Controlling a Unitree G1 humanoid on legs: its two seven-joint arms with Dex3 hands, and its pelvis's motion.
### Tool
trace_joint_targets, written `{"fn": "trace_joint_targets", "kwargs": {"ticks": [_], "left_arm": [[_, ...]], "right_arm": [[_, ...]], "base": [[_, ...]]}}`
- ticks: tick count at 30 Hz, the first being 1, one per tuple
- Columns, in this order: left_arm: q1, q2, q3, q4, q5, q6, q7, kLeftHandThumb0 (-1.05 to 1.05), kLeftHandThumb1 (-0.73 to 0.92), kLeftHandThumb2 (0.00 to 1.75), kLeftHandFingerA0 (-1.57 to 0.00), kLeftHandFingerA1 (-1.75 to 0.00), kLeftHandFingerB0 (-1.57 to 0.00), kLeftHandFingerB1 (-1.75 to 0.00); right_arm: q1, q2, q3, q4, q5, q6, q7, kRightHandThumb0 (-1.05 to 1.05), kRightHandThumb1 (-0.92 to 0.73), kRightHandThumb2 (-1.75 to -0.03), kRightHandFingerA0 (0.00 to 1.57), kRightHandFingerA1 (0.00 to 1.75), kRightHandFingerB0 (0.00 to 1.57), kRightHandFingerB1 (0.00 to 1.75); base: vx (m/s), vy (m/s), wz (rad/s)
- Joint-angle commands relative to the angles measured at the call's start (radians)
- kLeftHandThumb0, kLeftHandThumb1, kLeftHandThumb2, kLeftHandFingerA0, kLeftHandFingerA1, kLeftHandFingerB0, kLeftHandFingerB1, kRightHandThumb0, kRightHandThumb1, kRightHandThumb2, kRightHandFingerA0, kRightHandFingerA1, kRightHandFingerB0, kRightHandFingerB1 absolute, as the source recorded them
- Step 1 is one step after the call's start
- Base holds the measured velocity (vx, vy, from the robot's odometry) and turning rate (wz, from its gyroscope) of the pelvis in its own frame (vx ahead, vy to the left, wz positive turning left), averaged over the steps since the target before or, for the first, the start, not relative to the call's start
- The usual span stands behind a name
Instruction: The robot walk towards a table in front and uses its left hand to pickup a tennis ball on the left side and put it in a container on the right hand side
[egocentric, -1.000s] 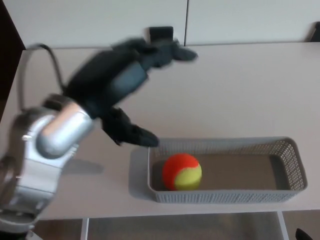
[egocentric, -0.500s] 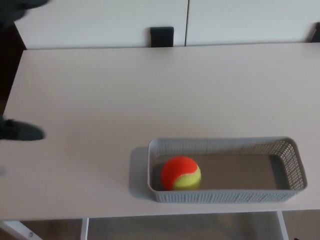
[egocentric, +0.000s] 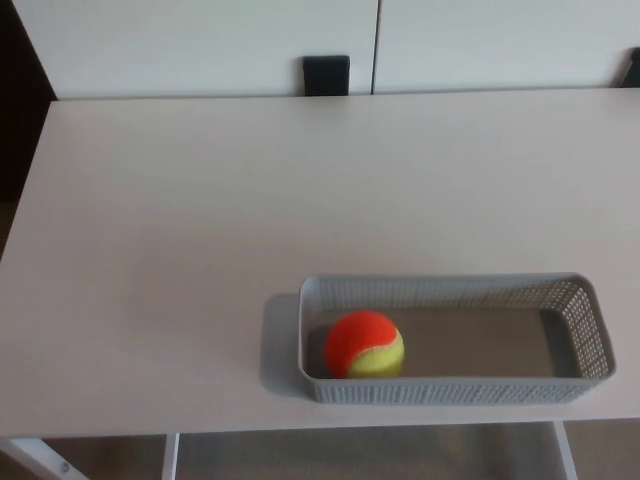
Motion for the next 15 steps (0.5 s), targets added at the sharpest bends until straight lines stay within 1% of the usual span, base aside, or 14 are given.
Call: {"fn": "trace_joint_targets", "kwargs": {"ticks": [1,3,5,6,7,8,9,10,11,12,13,14,15], "left_arm": [[0.118,0.000,0.001,0.655,-0.052,-0.168,0.066,-0.51,0.38,0.93,-0.08,-0.60,0.00,-0.53],[0.111,0.012,-0.089,0.686,-0.003,-0.149,0.027,-0.35,0.28,0.87,-0.22,-0.61,-0.17,-0.57],[0.106,0.021,-0.136,0.695,0.025,-0.140,0.018,-0.34,0.28,0.86,-0.20,-0.58,-0.15,-0.55],[0.101,0.024,-0.172,0.694,0.036,-0.135,-0.007,-0.33,0.26,0.84,-0.20,-0.58,-0.14,-0.54],[0.079,0.022,-0.220,0.695,0.042,-0.137,-0.056,-0.28,0.19,0.78,-0.17,-0.57,-0.12,-0.54],[0.061,0.021,-0.248,0.703,0.043,-0.142,-0.072,-0.27,0.13,0.74,-0.16,-0.56,-0.12,-0.54],[0.049,0.022,-0.264,0.713,0.041,-0.149,-0.072,-0.27,0.13,0.74,-0.16,-0.56,-0.12,-0.54],[0.031,0.023,-0.283,0.723,0.033,-0.176,-0.091,-0.27,0.06,0.71,-0.18,-0.58,-0.13,-0.55],[0.015,0.017,-0.303,0.699,0.016,-0.165,-0.126,-0.24,0.05,0.69,-0.17,-0.58,-0.11,-0.54],[0.003,0.019,-0.320,0.696,0.006,-0.154,-0.142,-0.24,0.04,0.68,-0.15,-0.57,-0.09,-0.53],[-0.011,0.028,-0.343,0.716,-0.005,-0.156,-0.146,-0.24,0.04,0.68,-0.15,-0.57,-0.09,-0.53],[-0.028,0.036,-0.367,0.724,-0.006,-0.161,-0.151,-0.24,0.02,0.68,-0.16,-0.57,-0.09,-0.53],[-0.041,0.047,-0.395,0.734,-0.004,-0.174,-0.149,-0.23,0.01,0.69,-0.20,-0.58,-0.14,-0.55]], "right_arm": [[0.030,-0.036,-0.034,0.011,0.032,0.010,0.018,-0.72,-0.68,-1.04,0.00,0.51,0.03,0.33],[0.017,-0.047,-0.039,0.028,0.030,0.011,0.010,-0.74,-0.68,-1.04,0.01,0.51,0.03,0.34],[0.014,-0.051,-0.041,0.033,0.028,0.014,0.009,-0.74,-0.68,-1.04,0.01,0.51,0.03,0.34],[0.015,-0.053,-0.044,0.033,0.031,0.016,0.012,-0.74,-0.68,-1.04,0.01,0.51,0.03,0.34],[0.008,-0.057,-0.051,0.041,0.034,0.017,0.013,-0.81,-0.68,-1.00,0.05,0.52,0.05,0.31],[0.003,-0.060,-0.055,0.044,0.037,0.018,0.014,-0.80,-0.68,-1.00,0.04,0.52,0.05,0.31],[0.000,-0.061,-0.058,0.045,0.038,0.019,0.017,-0.80,-0.68,-1.00,0.04,0.52,0.05,0.31],[-0.008,-0.064,-0.061,0.047,0.040,0.018,0.020,-0.79,-0.68,-1.01,0.04,0.52,0.06,0.30],[-0.002,-0.062,-0.067,0.041,0.042,0.010,0.016,-0.73,-0.67,-1.02,0.05,0.52,0.01,0.34],[0.003,-0.060,-0.072,0.037,0.047,0.006,0.019,-0.77,-0.67,-1.00,0.06,0.52,0.03,0.32],[0.006,-0.057,-0.080,0.034,0.052,0.005,0.028,-0.77,-0.67,-1.00,0.06,0.52,0.03,0.32],[0.009,-0.056,-0.085,0.035,0.054,0.001,0.036,-0.77,-0.68,-1.00,0.03,0.49,0.06,0.31],[0.008,-0.056,-0.090,0.037,0.054,0.000,0.040,-0.70,-0.87,-0.68,0.09,0.44,0.02,0.18]], "base": [[0.00,0.000,0.00],[0.00,0.000,0.00],[0.00,0.000,0.00],[0.00,0.000,0.00],[0.00,0.000,0.00],[0.00,0.000,0.00],[0.00,0.000,0.00],[0.00,0.000,0.00],[0.00,0.000,0.00],[0.00,0.000,0.00],[0.00,0.000,0.00],[0.00,0.000,0.00],[0.00,0.000,0.00]]}}
